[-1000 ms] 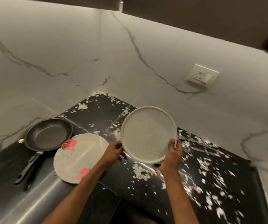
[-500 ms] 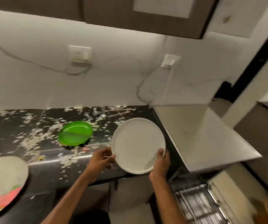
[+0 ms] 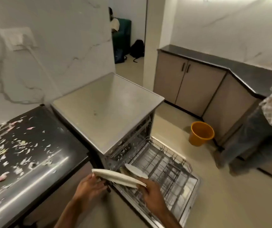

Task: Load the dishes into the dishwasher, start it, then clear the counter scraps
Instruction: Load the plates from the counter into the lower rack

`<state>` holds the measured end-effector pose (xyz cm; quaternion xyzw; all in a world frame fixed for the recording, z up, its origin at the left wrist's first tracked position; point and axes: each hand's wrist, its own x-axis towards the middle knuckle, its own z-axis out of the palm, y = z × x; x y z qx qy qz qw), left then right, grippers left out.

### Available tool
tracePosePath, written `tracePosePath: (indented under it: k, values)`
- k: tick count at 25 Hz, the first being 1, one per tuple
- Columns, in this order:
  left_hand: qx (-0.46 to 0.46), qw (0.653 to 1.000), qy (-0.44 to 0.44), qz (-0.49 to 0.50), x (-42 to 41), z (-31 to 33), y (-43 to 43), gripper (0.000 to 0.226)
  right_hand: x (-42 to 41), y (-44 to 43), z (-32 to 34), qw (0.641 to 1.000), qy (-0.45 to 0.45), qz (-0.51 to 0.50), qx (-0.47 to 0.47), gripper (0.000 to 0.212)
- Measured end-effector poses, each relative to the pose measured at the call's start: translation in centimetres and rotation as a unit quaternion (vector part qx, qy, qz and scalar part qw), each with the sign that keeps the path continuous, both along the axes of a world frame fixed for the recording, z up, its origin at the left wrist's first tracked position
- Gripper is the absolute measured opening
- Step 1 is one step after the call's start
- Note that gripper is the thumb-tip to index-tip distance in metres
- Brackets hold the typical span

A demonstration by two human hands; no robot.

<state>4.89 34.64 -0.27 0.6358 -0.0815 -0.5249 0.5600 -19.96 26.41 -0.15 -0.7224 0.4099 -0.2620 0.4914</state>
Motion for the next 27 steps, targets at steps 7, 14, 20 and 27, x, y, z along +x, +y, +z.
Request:
tracePosePath:
  k: [7,14,20,27]
  values:
    - [0.157,0.98,0.08,-0.095,-5.3,-5.6,-10.4,0.039,-5.0,-2.5,-9.7,0.993,0.037,-0.084,-0.079,0.032]
    - [0.244,0.956,0.022,-0.163,-0.8,-18.9,-22.6,0.042,-1.4,-9.2,-21.1,0.937,0.0,-0.216,0.274,0.052]
    - [0.291,0.923,-0.053,-0.247,0.5,-35.1,-31.5,0.033,2.4,-17.2,-33.2,0.722,-0.119,-0.465,0.498,0.021]
    - [0.336,0.902,-0.096,-0.254,1.2,-44.9,-36.0,0.035,5.2,-21.1,-41.3,0.699,-0.077,-0.478,0.527,0.027]
